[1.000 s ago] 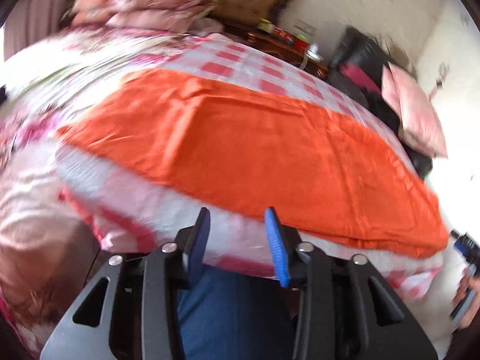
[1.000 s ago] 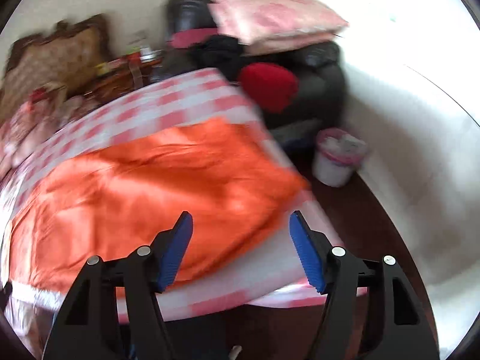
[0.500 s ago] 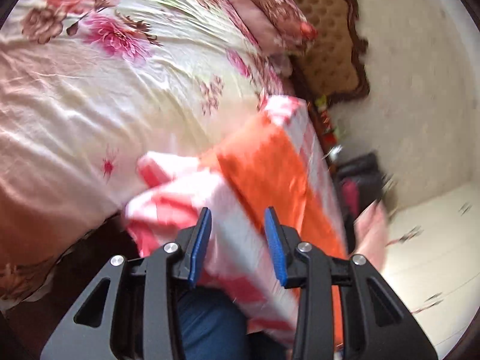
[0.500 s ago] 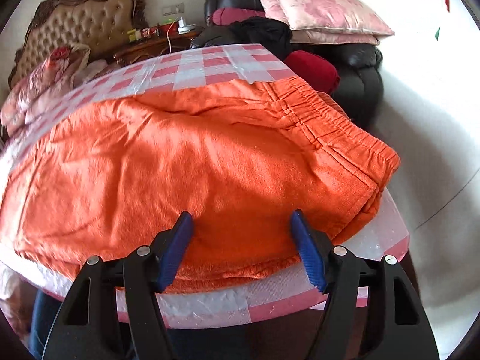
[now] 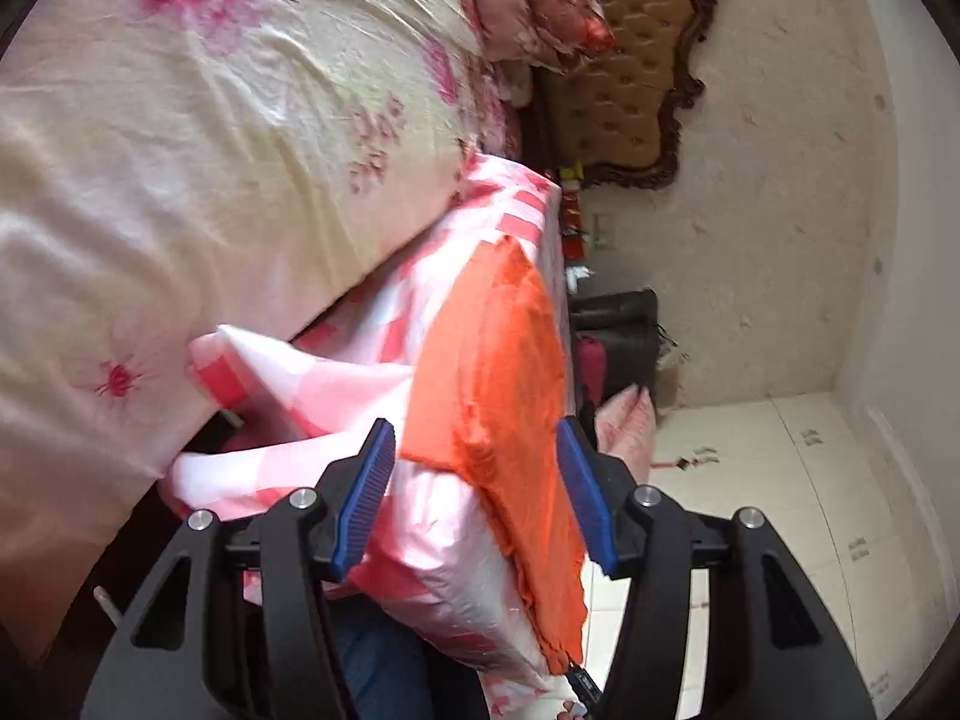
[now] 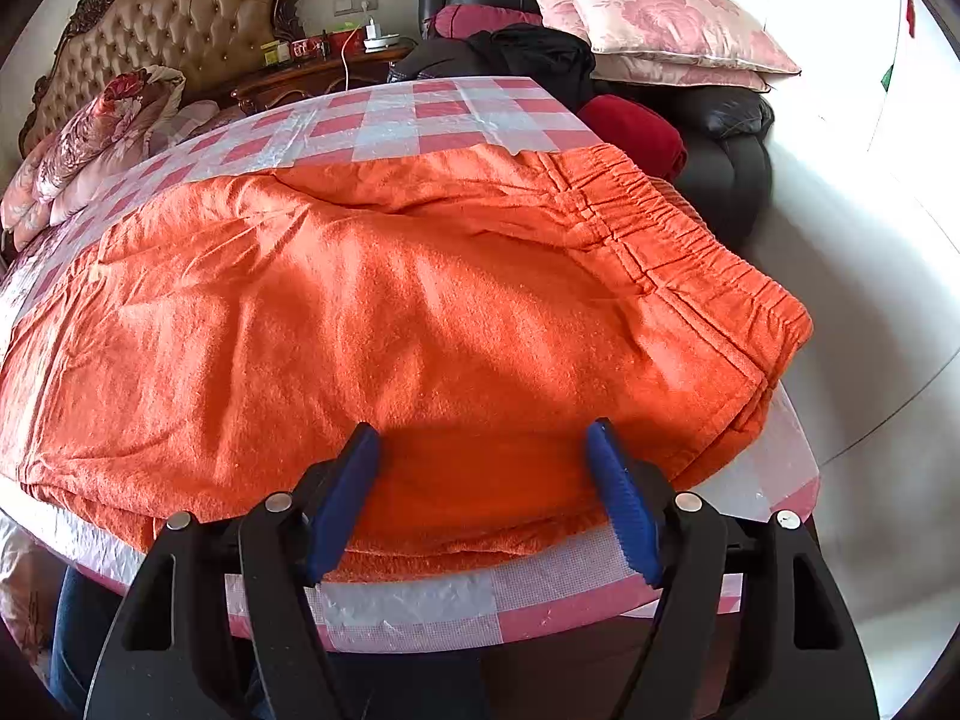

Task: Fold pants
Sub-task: 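Pinch the folded edge of the orange pants with the left gripper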

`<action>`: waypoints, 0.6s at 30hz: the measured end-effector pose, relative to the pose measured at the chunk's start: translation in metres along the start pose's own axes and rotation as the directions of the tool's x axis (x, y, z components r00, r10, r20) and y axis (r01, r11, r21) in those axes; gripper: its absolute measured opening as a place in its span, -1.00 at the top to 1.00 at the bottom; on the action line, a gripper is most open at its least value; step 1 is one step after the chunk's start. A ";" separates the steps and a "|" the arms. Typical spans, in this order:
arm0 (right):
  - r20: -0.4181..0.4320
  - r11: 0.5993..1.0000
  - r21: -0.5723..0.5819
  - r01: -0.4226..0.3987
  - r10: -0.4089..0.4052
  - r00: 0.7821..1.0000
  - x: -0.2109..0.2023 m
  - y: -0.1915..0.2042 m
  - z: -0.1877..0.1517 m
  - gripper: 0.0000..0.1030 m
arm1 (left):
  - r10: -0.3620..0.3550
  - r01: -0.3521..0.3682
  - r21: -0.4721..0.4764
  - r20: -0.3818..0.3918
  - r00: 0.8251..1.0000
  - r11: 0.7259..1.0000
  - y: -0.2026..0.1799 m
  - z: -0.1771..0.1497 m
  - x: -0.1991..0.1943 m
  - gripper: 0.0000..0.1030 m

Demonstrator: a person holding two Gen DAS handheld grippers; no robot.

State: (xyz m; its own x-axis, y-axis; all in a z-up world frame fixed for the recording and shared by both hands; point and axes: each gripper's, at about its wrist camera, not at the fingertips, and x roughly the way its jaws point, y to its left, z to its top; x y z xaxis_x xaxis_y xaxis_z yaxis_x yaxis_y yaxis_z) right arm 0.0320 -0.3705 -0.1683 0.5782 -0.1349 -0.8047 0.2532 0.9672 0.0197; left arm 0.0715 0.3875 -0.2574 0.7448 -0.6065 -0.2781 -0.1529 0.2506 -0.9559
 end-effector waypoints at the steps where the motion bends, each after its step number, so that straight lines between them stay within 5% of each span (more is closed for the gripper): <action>1: -0.002 1.000 0.001 0.001 -0.001 1.000 0.000 0.000 0.000 -0.37 | -0.012 0.012 0.022 -0.034 0.999 1.000 -0.004 -0.001 0.005 -0.07; 2: -0.005 1.000 0.002 0.003 -0.003 1.000 0.000 0.000 0.000 -0.37 | 0.019 -0.016 0.062 -0.063 0.998 0.998 -0.010 -0.002 0.011 -0.04; 4: -0.008 1.000 0.003 0.008 -0.008 1.000 0.001 0.001 0.002 -0.37 | 0.128 -0.121 0.125 -0.047 0.991 0.985 -0.016 0.000 0.013 0.57; 14: -0.018 1.000 -0.028 -0.014 0.013 1.000 0.001 0.024 0.004 -0.41 | 0.088 -0.092 0.070 0.066 0.994 0.993 -0.012 0.016 -0.009 0.67; 16: -0.013 1.000 -0.030 -0.003 0.003 1.000 0.001 0.026 0.003 -0.41 | 0.105 -0.107 0.023 0.072 0.992 0.994 -0.002 0.015 -0.010 0.54; 18: -0.014 1.000 -0.026 -0.013 0.013 1.000 0.001 0.024 0.003 -0.41 | 0.039 -0.035 -0.045 0.090 0.995 0.998 0.012 0.013 -0.012 0.36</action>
State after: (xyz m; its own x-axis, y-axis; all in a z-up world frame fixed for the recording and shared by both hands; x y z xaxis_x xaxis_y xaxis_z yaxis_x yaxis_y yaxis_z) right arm 0.0405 -0.3480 -0.1668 0.5708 -0.1196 -0.8123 0.2257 0.9741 0.0151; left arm 0.0694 0.4079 -0.2640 0.7937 -0.5257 -0.3059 -0.2083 0.2377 -0.9487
